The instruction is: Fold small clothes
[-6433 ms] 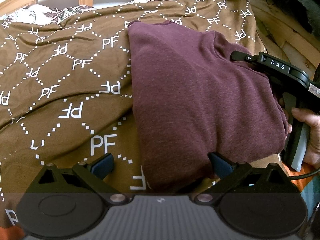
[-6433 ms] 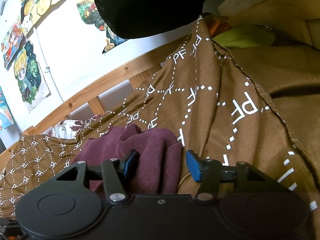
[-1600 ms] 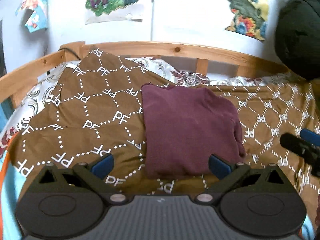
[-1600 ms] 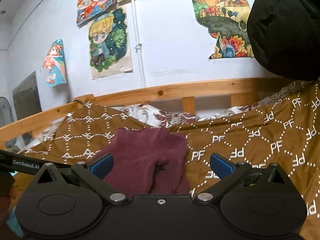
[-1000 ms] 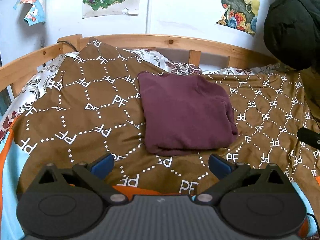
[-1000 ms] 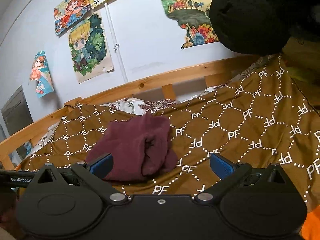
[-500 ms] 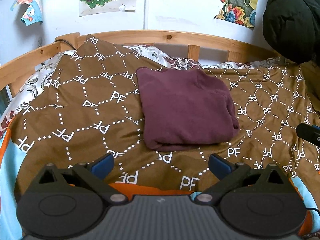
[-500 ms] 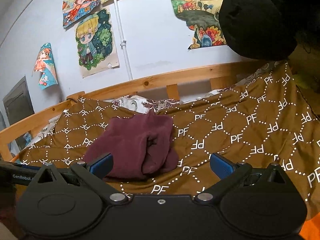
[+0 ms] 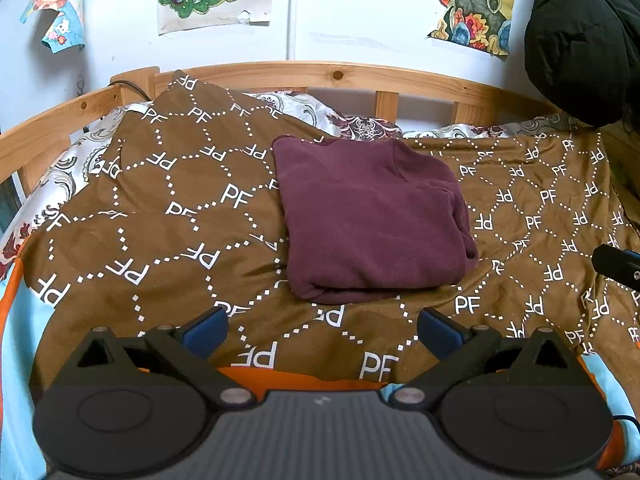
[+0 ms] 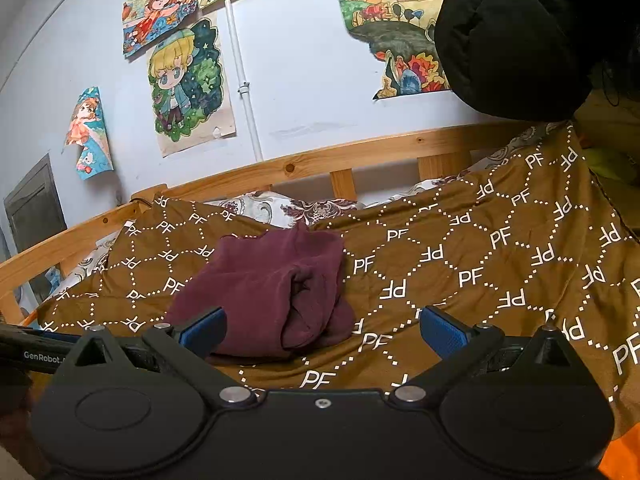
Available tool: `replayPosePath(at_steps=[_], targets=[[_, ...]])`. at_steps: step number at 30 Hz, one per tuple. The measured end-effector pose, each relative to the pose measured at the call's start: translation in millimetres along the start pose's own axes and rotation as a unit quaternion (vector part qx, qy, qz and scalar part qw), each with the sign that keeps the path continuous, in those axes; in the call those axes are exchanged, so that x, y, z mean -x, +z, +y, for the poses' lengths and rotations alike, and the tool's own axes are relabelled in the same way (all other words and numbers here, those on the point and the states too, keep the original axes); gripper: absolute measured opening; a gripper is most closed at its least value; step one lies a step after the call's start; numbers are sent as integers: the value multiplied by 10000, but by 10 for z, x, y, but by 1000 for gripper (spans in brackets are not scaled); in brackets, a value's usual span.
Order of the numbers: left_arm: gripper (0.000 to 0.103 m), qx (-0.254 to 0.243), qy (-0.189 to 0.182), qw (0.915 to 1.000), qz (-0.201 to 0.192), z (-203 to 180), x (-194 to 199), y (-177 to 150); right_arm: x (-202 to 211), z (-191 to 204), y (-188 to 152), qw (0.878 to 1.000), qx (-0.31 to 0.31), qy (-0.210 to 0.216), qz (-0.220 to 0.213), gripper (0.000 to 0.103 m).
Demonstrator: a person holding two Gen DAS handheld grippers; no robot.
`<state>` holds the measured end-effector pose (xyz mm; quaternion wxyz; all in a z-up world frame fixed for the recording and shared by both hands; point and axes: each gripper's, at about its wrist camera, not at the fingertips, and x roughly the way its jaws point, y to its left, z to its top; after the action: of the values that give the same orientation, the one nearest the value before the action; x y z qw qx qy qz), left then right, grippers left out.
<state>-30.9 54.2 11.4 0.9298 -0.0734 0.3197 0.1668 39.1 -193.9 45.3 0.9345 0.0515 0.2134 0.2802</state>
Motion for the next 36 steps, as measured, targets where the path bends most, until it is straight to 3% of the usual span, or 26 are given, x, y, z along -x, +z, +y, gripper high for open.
replayPosePath(at_steps=[36], targets=[[102,-88,106,9999,91,-30,-14,-2,-13,-14,-4,10000,-12,-42,32,102]])
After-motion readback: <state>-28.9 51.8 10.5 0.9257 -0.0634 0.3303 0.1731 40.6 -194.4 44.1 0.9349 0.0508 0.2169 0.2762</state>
